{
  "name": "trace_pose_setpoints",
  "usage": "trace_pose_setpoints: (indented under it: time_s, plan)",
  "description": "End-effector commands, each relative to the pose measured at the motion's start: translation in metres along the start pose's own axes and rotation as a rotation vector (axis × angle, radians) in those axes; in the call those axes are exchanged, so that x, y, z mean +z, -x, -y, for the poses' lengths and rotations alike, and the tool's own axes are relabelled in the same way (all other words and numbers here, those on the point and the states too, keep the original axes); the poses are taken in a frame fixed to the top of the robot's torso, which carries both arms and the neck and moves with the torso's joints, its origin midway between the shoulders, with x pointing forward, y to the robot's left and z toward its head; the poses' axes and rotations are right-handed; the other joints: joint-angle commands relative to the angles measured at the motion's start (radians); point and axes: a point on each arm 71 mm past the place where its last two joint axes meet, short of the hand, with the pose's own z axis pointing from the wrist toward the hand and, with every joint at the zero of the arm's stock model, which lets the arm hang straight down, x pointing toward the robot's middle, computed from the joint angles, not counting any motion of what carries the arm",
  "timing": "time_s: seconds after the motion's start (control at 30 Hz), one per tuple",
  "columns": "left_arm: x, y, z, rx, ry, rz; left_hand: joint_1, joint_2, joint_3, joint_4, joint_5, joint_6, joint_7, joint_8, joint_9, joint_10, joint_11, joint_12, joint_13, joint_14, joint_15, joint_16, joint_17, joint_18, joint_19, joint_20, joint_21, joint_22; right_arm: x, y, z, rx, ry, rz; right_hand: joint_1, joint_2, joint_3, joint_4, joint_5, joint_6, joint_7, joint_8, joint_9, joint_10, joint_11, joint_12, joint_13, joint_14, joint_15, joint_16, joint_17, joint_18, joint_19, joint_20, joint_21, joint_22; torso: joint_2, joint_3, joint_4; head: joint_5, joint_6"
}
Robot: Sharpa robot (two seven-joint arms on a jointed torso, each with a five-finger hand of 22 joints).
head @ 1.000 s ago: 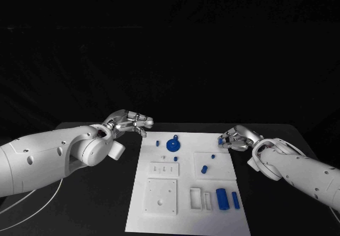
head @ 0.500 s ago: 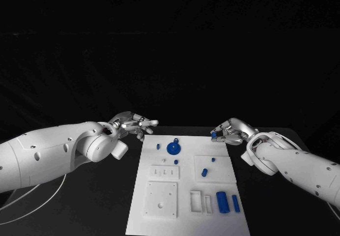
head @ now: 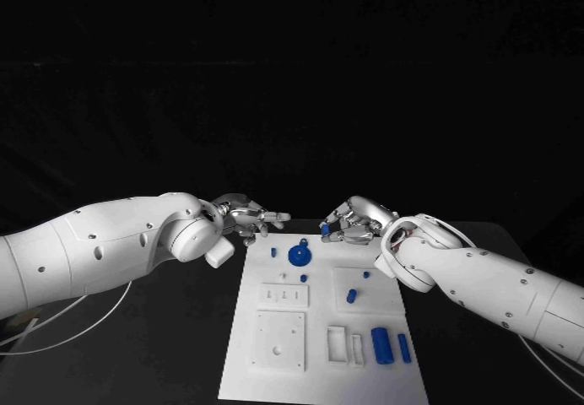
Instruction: Assemble the parts on the task board
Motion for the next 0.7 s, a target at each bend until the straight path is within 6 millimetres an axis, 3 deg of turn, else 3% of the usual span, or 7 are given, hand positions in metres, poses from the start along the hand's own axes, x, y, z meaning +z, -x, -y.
trace_pose_setpoints:
  time_s: [0.03,0.13,0.23,0.3,0.43,0.53,0.7]
  plan:
    - [0.004,-0.006,-0.001,0.058,0.1,-0.012,-0.007,-0.001,0.0,0.002,0.083,0.008,-0.009,0.006,0.047,0.001,-0.004,0.007,0.008,0.008,-0.002,0.006,0.01,0.0,0.006,-0.001,-0.01,0.007,0.004,-0.01,-0.007,-0.067,-0.059,-0.043,-0.012,-0.004,0.008,0.005,-0.003,0.0,0.003,0.006,0.035,0.001,-0.002,-0.001,0.0,0.006,0.0,-0.002,0.0,0.002,0.025,0.004,-0.005,0.111,-0.007,-0.0015,0.0031,0.001,-0.004]
    - [0.007,-0.011,0.0,0.077,0.13,-0.01,-0.015,0.006,-0.015,-0.005,0.152,0.001,-0.015,0.006,0.136,-0.002,-0.007,0.007,0.016,0.008,-0.004,0.003,0.014,-0.003,0.006,-0.004,-0.02,0.016,0.007,-0.017,-0.015,-0.074,-0.061,-0.053,-0.012,-0.009,0.016,0.008,0.001,0.0,0.003,0.006,0.036,0.001,-0.002,-0.004,-0.001,0.006,0.0,-0.002,0.0,0.003,0.027,0.004,-0.007,0.11,-0.01,-0.0027,0.0034,0.004,-0.004]
    - [0.009,-0.015,0.002,0.088,0.147,-0.002,-0.021,0.002,-0.018,-0.001,0.169,-0.012,-0.016,0.0,0.232,-0.002,-0.008,0.004,0.023,0.009,-0.004,-0.002,0.018,-0.004,0.01,-0.004,-0.036,0.034,0.009,-0.023,-0.021,-0.08,-0.061,-0.063,-0.015,-0.009,0.016,0.01,0.003,-0.006,0.004,0.006,0.035,0.003,-0.001,0.0,0.001,0.007,0.0,-0.001,0.001,0.003,0.027,0.004,-0.005,0.111,-0.007,-0.0031,0.0031,0.005,-0.001]
    - [0.011,-0.018,0.004,0.094,0.158,0.0,-0.025,-0.011,-0.012,0.012,0.158,-0.017,-0.016,-0.001,0.25,-0.003,-0.008,0.003,0.025,0.009,-0.004,-0.006,0.017,-0.004,0.012,-0.004,-0.044,0.041,0.011,-0.027,-0.025,-0.083,-0.061,-0.07,-0.016,-0.01,0.015,0.012,0.004,-0.008,0.004,0.006,0.034,0.003,-0.001,0.002,0.002,0.007,0.001,-0.001,0.001,0.003,0.027,0.004,-0.006,0.111,-0.007,-0.0028,0.0021,0.004,-0.001]
    - [0.013,-0.023,0.008,0.112,0.173,-0.004,-0.035,-0.043,0.005,0.052,0.076,-0.028,-0.011,-0.002,0.259,-0.005,-0.004,0.001,0.026,0.008,-0.001,-0.012,0.012,-0.003,0.012,-0.002,-0.057,0.051,0.014,-0.034,-0.033,-0.086,-0.058,-0.079,-0.016,-0.01,0.015,0.012,0.006,-0.008,0.004,0.006,0.035,0.002,-0.001,0.0,0.001,0.007,0.001,-0.001,0.001,0.003,0.027,0.004,-0.007,0.111,-0.004,-0.0024,0.0011,0.001,0.0]
    - [0.015,-0.028,0.01,0.133,0.182,-0.008,-0.03,-0.06,0.018,0.081,0.045,-0.028,-0.011,-0.002,0.264,-0.004,-0.004,0.001,0.027,0.009,-0.001,-0.013,0.015,-0.003,0.016,-0.001,-0.068,0.066,0.016,-0.037,-0.037,-0.087,-0.055,-0.083,-0.017,-0.01,0.015,0.014,0.011,-0.007,0.004,0.006,0.035,0.002,-0.002,0.002,0.002,0.007,0.001,-0.001,0.001,0.004,0.028,0.005,-0.008,0.111,-0.005,-0.003,0.0016,0.001,-0.001]
    - [0.016,-0.033,0.012,0.165,0.199,-0.014,-0.024,-0.062,0.018,0.091,0.043,-0.03,-0.01,-0.001,0.266,-0.004,-0.003,0.0,0.029,0.008,0.0,-0.017,0.015,-0.005,0.025,-0.001,-0.099,0.108,0.018,-0.04,-0.043,-0.087,-0.047,-0.087,-0.023,-0.015,0.002,0.022,0.041,-0.008,0.002,0.006,0.036,0.002,-0.003,0.002,0.002,0.008,0.0,-0.001,0.002,0.004,0.029,0.005,-0.006,0.111,-0.004,-0.0025,0.0041,0.0,-0.004]
